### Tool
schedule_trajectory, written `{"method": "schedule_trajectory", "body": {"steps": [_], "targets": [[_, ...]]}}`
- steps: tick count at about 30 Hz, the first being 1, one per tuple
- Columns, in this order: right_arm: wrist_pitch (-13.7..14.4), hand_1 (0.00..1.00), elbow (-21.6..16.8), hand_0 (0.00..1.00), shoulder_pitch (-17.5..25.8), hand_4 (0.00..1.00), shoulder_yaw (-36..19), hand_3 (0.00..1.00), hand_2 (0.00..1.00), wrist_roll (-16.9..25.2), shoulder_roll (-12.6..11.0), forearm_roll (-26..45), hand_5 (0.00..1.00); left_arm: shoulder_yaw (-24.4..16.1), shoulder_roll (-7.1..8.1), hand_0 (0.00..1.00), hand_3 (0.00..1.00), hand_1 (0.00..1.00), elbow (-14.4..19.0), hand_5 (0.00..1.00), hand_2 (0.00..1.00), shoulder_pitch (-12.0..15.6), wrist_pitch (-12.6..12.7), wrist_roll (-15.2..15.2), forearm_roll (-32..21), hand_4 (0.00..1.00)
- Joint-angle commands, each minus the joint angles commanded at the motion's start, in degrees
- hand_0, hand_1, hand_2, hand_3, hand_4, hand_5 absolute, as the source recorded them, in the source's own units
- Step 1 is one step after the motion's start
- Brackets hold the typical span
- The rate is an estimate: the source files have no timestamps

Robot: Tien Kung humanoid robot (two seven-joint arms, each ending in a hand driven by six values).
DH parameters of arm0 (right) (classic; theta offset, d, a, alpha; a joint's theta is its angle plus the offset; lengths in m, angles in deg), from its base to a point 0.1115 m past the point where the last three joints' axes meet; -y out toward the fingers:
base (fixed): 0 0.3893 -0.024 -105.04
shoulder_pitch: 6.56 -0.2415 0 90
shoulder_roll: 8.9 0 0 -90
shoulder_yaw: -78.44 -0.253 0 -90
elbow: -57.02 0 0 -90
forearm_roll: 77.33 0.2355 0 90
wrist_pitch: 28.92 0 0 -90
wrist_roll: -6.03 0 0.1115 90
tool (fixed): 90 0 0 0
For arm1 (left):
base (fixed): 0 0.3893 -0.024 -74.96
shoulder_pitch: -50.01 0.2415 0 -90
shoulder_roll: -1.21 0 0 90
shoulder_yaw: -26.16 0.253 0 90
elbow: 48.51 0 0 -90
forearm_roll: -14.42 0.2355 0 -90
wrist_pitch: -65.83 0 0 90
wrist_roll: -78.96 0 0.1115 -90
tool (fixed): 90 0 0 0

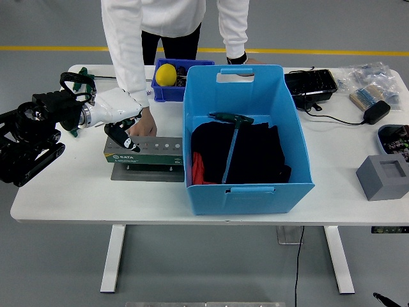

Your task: Lift tool from toolbox,place it in box,lift tool from toolbox,place it in box

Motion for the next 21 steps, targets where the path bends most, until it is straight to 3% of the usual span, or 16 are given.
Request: {"method": "schedule_trajectory", "body": {"steps": [5, 6, 11, 12, 17, 18, 21], "targets": [[0.0, 0.638, 0.0, 0.652, 0.0, 0.832, 0.1, 0.572, 0.696, 0.0, 0.0, 0.1, 0.694, -0.1, -0.21, 0.567, 0.101, 0.144, -0.6, 0.600, 0.137, 0.0, 2.4, 1.5, -1.2, 0.998], [0.0, 0.638, 0.0, 0.652, 0.0, 0.833, 0.0, 0.572, 0.695, 0.0, 0.0, 0.1, 0.694, -0.1, -0.26, 0.415, 0.075, 0.103, -0.8, 0.549, 0.103, 0.0, 2.9, 1.7, -1.5, 0.998], [0.1, 0.638, 0.0, 0.652, 0.1, 0.833, -0.1, 0.572, 0.695, 0.0, 0.0, -0.1, 0.694, -0.2, -0.53, 0.415, 0.075, 0.103, -1.7, 0.549, 0.103, 0.3, 6.4, 3.1, -3.3, 0.998], [0.1, 0.639, 0.0, 0.652, 0.1, 0.833, -0.1, 0.572, 0.695, 0.0, 0.0, -0.1, 0.694, -0.3, -0.54, 0.282, 0.040, 0.049, -1.9, 0.379, 0.074, 0.4, 7.1, 3.5, -3.9, 0.976], [0.0, 0.639, 0.0, 0.652, 0.4, 0.833, -0.3, 0.572, 0.695, -0.1, 0.1, -0.4, 0.694, -1.1, -0.52, 0.282, 0.040, 0.049, -2.4, 0.379, 0.074, 0.9, 10.6, 4.3, -6.7, 0.976], [0.0, 0.639, -0.1, 0.652, 0.5, 0.833, -0.4, 0.572, 0.697, -0.1, 0.1, -0.5, 0.694, -1.4, -0.50, 0.236, 0.025, 0.013, -2.4, 0.315, 0.053, 1.0, 11.2, 4.5, -7.2, 0.974], [0.0, 0.639, -0.1, 0.652, 0.6, 0.833, -0.6, 0.572, 0.697, -0.2, 0.2, -0.9, 0.694, -1.9, -0.37, 0.236, 0.025, 0.013, -2.2, 0.315, 0.053, 1.1, 12.2, 5.7, -9.1, 0.974]]}}
